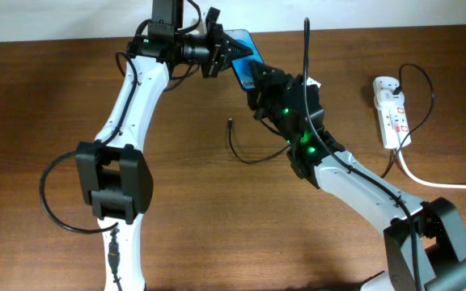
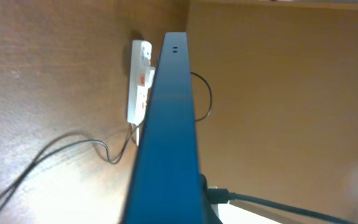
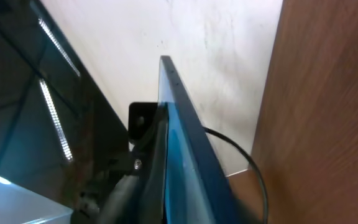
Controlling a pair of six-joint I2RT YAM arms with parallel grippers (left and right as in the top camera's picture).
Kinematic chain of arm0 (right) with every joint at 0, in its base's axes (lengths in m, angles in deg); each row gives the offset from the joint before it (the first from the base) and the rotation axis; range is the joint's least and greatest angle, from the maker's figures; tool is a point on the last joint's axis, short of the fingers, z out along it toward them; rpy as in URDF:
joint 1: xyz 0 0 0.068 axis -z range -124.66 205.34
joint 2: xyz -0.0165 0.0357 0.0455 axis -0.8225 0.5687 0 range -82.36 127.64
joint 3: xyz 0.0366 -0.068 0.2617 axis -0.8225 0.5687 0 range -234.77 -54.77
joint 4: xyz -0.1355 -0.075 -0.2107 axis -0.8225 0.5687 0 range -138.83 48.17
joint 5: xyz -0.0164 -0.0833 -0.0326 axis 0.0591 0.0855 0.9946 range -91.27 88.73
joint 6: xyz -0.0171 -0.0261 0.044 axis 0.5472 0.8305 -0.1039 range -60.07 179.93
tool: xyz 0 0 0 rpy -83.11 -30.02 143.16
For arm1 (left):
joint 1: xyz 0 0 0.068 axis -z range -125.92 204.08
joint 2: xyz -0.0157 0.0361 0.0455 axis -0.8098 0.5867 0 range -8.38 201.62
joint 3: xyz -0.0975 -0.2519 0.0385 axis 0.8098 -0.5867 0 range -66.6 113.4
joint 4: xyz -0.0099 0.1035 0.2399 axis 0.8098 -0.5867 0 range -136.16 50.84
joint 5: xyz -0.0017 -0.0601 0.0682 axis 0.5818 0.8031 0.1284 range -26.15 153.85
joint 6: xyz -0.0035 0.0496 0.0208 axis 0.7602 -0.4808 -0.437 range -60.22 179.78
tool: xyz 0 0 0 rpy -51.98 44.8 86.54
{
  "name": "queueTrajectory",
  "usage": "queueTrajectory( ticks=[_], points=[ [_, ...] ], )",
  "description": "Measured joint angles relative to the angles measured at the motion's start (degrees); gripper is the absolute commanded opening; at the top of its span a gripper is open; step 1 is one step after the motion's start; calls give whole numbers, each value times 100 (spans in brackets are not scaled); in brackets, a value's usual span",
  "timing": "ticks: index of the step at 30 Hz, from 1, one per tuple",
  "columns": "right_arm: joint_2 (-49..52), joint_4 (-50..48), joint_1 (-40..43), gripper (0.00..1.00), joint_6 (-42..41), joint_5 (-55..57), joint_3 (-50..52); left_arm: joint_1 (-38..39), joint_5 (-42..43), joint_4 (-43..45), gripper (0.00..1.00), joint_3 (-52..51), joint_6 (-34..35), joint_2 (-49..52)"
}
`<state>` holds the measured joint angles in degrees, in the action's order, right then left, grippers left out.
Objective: Plug charger to phone and switch on socket
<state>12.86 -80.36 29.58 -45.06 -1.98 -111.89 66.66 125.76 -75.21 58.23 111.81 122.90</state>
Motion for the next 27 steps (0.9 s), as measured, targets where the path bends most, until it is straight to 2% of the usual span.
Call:
queueTrajectory(
  ticks=[1,3,5,12,16,24,27],
  points=[
    [0,164,0,67,66,-33,-11,-15,-33,2,0,0,-22,0],
    [0,258,24,84,282,-61,-9,-90,-98,9,0,0,-103,0],
    [0,284,83,99,885,-188,-9,-214,-116,-85,0,0,-291,0],
    [0,1296,466,98,2872,-1252,-44,-774,-92,-1021,0,0,-1185,0],
    [0,2284,472,98,4100,-1779,-74,-981,424,-1167,0,0,-1814,0],
    [-2,3748,472,99,5880,-2015,-96,-1366,1141,-1412,0,0,-2166,0],
    [0,4767,472,98,6601,-1847,-483,-1725,1276,-1432,0,0,-2170,0]
  ],
)
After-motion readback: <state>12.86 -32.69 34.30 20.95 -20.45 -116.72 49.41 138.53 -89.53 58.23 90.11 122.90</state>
